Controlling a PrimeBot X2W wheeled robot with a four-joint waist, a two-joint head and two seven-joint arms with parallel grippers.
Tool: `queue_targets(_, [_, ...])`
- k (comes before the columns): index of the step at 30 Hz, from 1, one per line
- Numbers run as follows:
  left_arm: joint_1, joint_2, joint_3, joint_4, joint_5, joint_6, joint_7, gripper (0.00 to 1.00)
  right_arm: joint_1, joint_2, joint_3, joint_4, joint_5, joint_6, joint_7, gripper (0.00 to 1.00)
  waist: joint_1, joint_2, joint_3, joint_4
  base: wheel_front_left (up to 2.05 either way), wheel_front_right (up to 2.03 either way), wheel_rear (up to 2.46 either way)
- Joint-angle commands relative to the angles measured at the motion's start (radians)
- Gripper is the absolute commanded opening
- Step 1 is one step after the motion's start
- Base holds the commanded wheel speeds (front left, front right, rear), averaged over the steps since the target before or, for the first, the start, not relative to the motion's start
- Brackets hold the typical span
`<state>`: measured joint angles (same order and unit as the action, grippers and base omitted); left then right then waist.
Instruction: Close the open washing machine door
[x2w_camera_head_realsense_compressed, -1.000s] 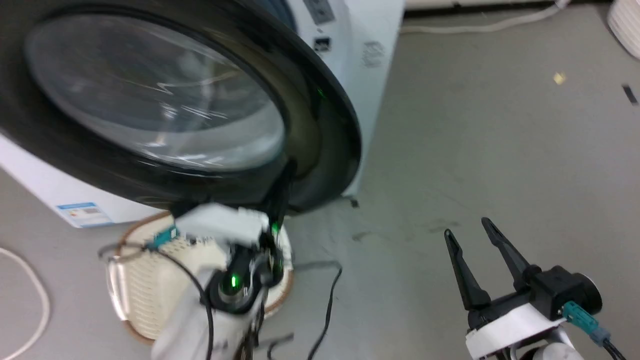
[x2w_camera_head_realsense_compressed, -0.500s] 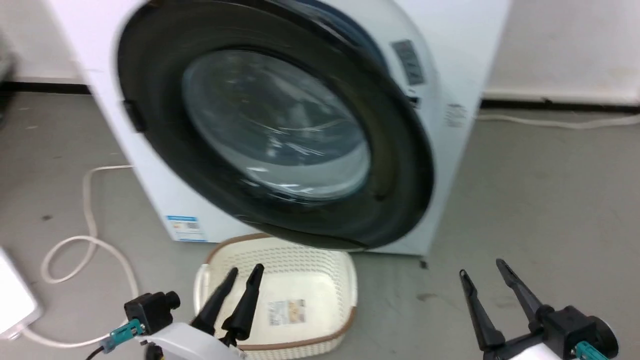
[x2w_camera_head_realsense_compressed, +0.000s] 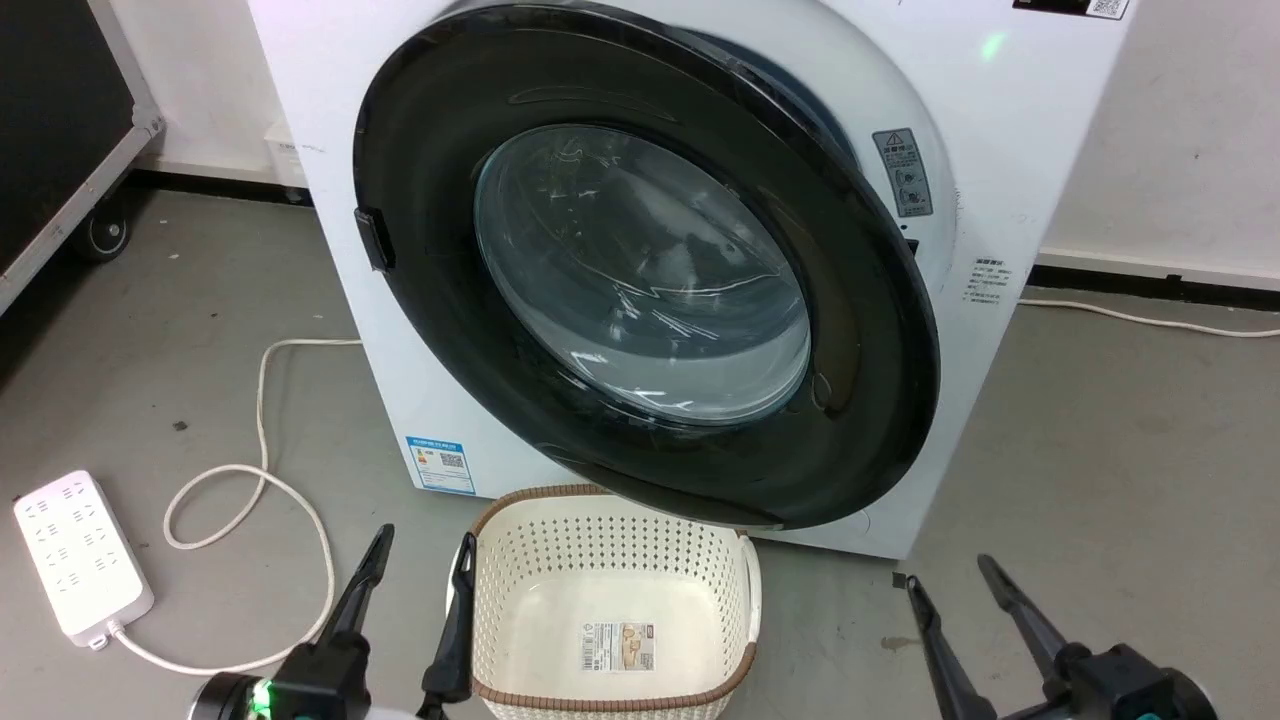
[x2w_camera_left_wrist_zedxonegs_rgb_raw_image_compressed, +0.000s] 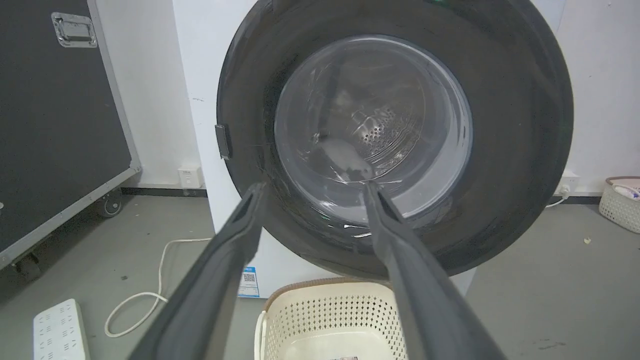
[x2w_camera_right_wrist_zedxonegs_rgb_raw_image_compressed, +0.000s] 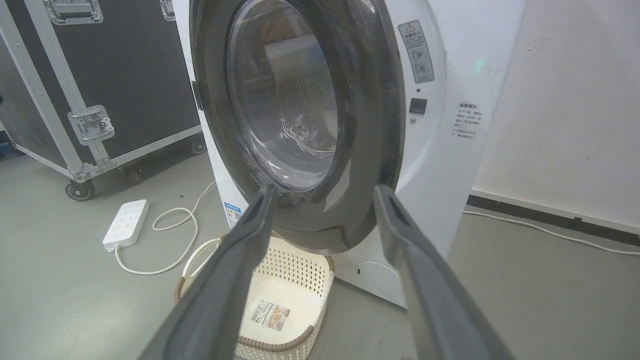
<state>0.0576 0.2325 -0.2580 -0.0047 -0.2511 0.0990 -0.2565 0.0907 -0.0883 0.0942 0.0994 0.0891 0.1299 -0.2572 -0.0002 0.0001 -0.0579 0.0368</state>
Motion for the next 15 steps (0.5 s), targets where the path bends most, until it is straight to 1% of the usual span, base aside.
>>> queue_targets(1, [0.021,-0.007,0.014,-0.012,0.033,0.004,-0.005,1.00,0.017,0.007,0.005,0.004,0.001,0.001,-0.005,1.00,0.0002,-0.0001,0.001,0.001,0.00,0.00,0.00])
queue_targets(3, [0.034,-0.019,0.031,-0.023,0.066,-0.001,-0.005,1.00,0.018,0.009,0.017,0.013,0.011,0.001,-0.005,1.00,0.0002,-0.0001,0.006,0.004,0.00,0.00,0.00])
queue_targets(4, [0.038,-0.025,0.037,-0.024,0.079,-0.006,-0.005,1.00,0.016,0.009,0.022,0.014,0.018,0.001,-0.005,0.61,0.0002,-0.0001,0.010,0.006,0.00,0.00,0.00])
queue_targets(5, [0.039,-0.028,0.042,-0.022,0.090,-0.012,-0.005,1.00,0.011,0.009,0.026,0.013,0.025,0.001,-0.005,0.34,0.0002,-0.0001,0.014,0.009,0.00,0.00,0.00])
queue_targets(6, [0.039,-0.032,0.045,-0.020,0.101,-0.019,-0.005,1.00,0.005,0.007,0.030,0.010,0.031,0.001,-0.005,0.13,0.0002,-0.0001,0.019,0.013,0.00,0.00,0.00])
queue_targets(7, [0.037,-0.037,0.049,-0.017,0.110,-0.024,-0.005,1.00,-0.002,0.004,0.036,0.007,0.036,0.001,-0.005,0.00,0.0002,-0.0001,0.024,0.019,0.00,0.00,0.00])
queue_targets(12, [0.024,-0.067,0.064,-0.001,0.135,-0.043,-0.005,1.00,-0.062,-0.023,0.075,-0.007,0.051,0.001,-0.005,0.00,0.0002,-0.0001,0.057,0.054,0.00,0.00,0.00])
queue_targets(15, [0.011,-0.090,0.069,0.003,0.143,-0.053,-0.005,1.00,-0.130,-0.061,0.113,-0.006,0.070,0.001,0.010,0.00,0.0002,-0.0001,0.104,0.083,0.00,0.00,0.00])
